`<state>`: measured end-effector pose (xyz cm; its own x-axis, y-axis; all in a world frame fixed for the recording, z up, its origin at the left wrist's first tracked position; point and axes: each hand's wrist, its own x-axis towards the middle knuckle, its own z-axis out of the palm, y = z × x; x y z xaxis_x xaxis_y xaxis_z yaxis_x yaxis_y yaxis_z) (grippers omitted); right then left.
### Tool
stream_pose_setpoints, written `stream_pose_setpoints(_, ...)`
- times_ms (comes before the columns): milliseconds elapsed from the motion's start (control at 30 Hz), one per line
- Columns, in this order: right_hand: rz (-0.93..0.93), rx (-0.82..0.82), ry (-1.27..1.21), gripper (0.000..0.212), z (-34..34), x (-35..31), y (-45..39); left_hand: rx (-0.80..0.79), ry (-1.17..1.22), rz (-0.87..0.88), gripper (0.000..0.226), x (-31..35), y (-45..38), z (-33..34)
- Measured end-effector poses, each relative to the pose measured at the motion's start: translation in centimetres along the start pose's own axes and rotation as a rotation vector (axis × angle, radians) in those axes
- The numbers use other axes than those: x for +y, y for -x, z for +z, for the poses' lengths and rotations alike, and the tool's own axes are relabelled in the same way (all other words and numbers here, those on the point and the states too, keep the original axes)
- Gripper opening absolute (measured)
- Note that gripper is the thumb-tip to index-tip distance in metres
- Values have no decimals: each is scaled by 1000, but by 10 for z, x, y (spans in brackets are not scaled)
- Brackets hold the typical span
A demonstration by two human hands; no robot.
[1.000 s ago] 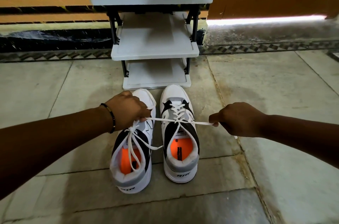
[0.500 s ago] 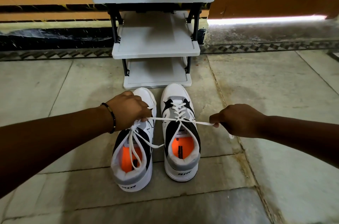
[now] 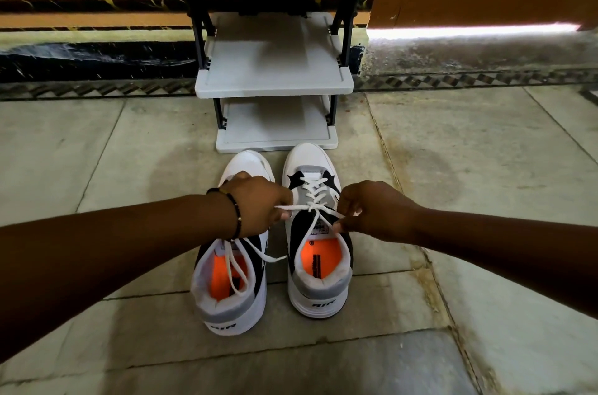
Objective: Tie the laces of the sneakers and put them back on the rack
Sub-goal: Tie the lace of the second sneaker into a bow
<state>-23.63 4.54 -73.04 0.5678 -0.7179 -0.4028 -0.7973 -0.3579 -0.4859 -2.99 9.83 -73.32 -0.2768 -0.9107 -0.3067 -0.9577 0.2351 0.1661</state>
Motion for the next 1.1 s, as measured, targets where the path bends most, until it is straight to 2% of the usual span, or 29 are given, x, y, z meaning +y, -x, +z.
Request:
stream_pose_setpoints(67,-39,25,-29,10,0,-1,2,19,-23,49,17,-1,2,2)
stream_pose_setpoints(133,-119,55,63,15,1,2,6,30,1,48,25,-3,4,1)
stream_pose_setpoints(233,-288,97,363,28,-1,10,7,50,57,37,24,-5,6,-1)
stream_pose_setpoints(300,-305,97,441,31,-5,9,4,49,33,43,21,-5,5,-1)
stream_pose_setpoints(367,-250,48,429,21,-9,6,1,37,17,46,18,-6,3,1)
stream_pose_setpoints(433,-113,-125,283,20,-10,1,1,-3,164,16,19,-8,5,6)
stream_pose_setpoints(500,25,-268,-171,22,-10,1,5,79,400,18,25,-7,8,11)
stream_pose_setpoints(567,89,-203,-643,23,-11,-1,8,212,657,-35,26,-2,10,12)
stream_pose_setpoints(667,130,-70,-1038,25,-8,-8,1,232,1222,-173,29,19,4,2)
stream_pose_setpoints(767,144,9,-1153,24,-4,-22,-6,248,1552,-238,34,32,-3,-9)
stream_pose_setpoints(833,127,51,-1152,23,-3,-26,-7,234,1644,-254,31,35,-2,-14)
stream_pose_setpoints(967,131,46,-1111,20,-2,-26,-5,204,1605,-169,26,38,1,-12)
stream_pose_setpoints(1100,134,50,-1082,27,2,-30,-5,263,1376,-120,35,34,-1,-1)
